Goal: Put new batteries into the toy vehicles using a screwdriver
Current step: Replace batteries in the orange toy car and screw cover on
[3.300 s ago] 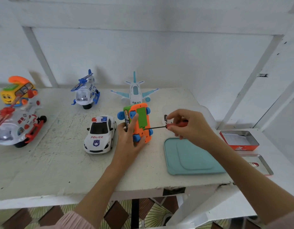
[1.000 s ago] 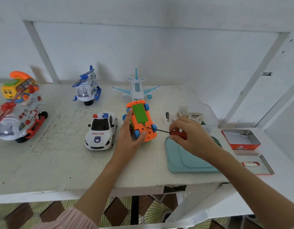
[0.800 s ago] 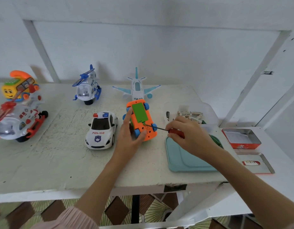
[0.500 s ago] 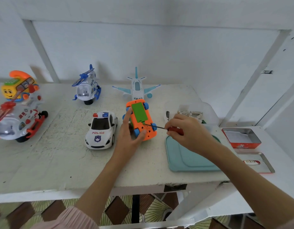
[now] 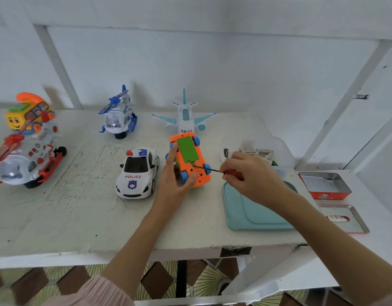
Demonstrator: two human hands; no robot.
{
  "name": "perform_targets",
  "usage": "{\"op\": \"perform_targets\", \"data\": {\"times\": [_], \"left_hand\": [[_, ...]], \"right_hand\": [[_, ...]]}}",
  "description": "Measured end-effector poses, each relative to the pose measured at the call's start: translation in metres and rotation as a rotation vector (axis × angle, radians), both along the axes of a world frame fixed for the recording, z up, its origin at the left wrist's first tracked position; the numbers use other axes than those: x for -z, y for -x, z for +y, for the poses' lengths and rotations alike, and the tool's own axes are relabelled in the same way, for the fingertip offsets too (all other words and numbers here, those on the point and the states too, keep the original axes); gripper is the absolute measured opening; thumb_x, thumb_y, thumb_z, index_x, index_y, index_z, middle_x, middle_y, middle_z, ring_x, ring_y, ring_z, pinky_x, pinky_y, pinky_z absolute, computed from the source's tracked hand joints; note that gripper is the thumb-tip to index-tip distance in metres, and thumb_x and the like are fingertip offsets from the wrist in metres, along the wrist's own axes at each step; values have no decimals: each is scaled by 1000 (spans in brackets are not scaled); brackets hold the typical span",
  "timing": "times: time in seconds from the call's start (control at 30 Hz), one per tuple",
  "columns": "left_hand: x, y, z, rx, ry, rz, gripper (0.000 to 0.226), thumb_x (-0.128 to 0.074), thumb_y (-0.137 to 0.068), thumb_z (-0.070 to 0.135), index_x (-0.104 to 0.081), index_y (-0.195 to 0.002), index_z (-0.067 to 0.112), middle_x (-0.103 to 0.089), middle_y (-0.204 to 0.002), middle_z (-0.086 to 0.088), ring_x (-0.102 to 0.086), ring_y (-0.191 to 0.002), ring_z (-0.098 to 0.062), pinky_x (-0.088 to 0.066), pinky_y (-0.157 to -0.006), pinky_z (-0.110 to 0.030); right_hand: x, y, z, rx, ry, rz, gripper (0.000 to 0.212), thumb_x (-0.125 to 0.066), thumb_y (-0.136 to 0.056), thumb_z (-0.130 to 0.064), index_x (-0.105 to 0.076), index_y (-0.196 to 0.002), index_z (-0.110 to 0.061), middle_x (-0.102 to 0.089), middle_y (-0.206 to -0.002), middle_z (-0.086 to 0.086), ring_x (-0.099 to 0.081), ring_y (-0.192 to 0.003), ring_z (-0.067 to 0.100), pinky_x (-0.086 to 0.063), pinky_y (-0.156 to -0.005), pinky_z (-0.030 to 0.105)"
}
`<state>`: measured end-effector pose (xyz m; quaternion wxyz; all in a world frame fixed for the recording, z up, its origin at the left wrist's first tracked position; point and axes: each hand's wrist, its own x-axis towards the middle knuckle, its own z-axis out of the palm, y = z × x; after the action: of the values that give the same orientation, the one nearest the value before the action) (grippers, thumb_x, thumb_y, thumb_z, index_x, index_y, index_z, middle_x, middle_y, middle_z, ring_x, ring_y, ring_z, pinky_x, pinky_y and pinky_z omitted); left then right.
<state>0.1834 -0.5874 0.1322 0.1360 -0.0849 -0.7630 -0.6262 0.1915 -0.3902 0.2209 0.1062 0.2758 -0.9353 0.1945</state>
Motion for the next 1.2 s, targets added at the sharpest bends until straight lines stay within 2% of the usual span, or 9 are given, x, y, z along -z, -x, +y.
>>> {"op": "perform_targets", "data": {"times": [0.13, 0.27, 0.47, 0.57, 0.67, 0.73, 0.83, 1.03, 1.2], "left_hand": [[-3, -1, 1, 1, 4, -3, 77, -65, -86, 24, -15, -140, 47, -45, -136, 8, -55, -117, -8, -51, -86, -15], [-3, -1, 1, 0, 4, -15, 79, -64, -89, 11, -15, -142, 42, -40, -131, 24, -53, -114, 4, -50, -86, -15], [-3, 1, 2, -7, 3, -38, 78, -64, -89, 20, -13, -144, 41, -40, -134, 12, -53, -119, -12, -49, -94, -30], [-4, 1, 1, -9, -2, -44, 79, -62, -86, 26, -13, -145, 41, -40, -135, 11, -54, -117, -10, -50, -91, -24], [-4, 2, 1, -13, -1, -59, 79, -61, -91, 10, -12, -148, 34, -40, -129, 22, -54, -112, 1, -50, -85, -15], [-4, 2, 2, -21, 5, -53, 77, -60, -91, 8, -15, -147, 34, -39, -128, 24, -53, -110, 6, -48, -79, -9], [-5, 3, 2, -36, 9, -61, 77, -60, -91, 10, -13, -147, 33, -39, -132, 13, -52, -110, 1, -48, -78, -7], [-12, 0, 4, -45, -25, -56, 67, -58, -92, 6, -20, -136, 39, -38, -122, 27, -53, -104, 1, -46, -72, -5], [-15, -2, 5, -62, -51, -77, 67, -57, -93, 10, -17, -139, 38, -37, -126, 16, -49, -103, 6, -43, -71, -1]], "right_hand": [[9, 0, 0, -7, -35, 70, 11, -54, -87, -16, -64, -91, -12, -58, -86, 4, -56, -68, 26, -50, -57, 42], [24, -1, -3, -3, 4, 127, 17, -48, -82, -19, -62, -83, -10, -54, -76, 5, -51, -53, 27, -47, -42, 44], [33, -2, -6, -2, 30, 176, 18, -48, -82, -19, -61, -80, -8, -54, -73, 5, -49, -47, 24, -44, -36, 38], [37, -1, -7, -10, 53, 199, 28, -39, -85, -26, -61, -79, -8, -53, -72, 5, -47, -44, 23, -42, -34, 35], [41, -2, -8, 0, 68, 224, 29, -38, -85, -26, -61, -77, -9, -53, -69, 4, -46, -42, 25, -37, -32, 30], [42, -3, -9, 9, 80, 234, 28, -40, -84, -26, -60, -76, -9, -52, -69, 4, -46, -41, 25, -36, -31, 29], [46, -3, -10, 10, 92, 242, 27, -41, -84, -25, -60, -75, -9, -52, -69, 5, -44, -40, 25, -33, -32, 28], [50, -1, -14, 15, 115, 240, 27, -41, -85, -24, -60, -77, -8, -52, -69, 5, -44, -40, 27, -32, -32, 28], [51, 1, -16, -12, 133, 227, 25, -41, -86, -23, -60, -80, -8, -53, -71, 5, -43, -42, 23, -33, -34, 27]]}}
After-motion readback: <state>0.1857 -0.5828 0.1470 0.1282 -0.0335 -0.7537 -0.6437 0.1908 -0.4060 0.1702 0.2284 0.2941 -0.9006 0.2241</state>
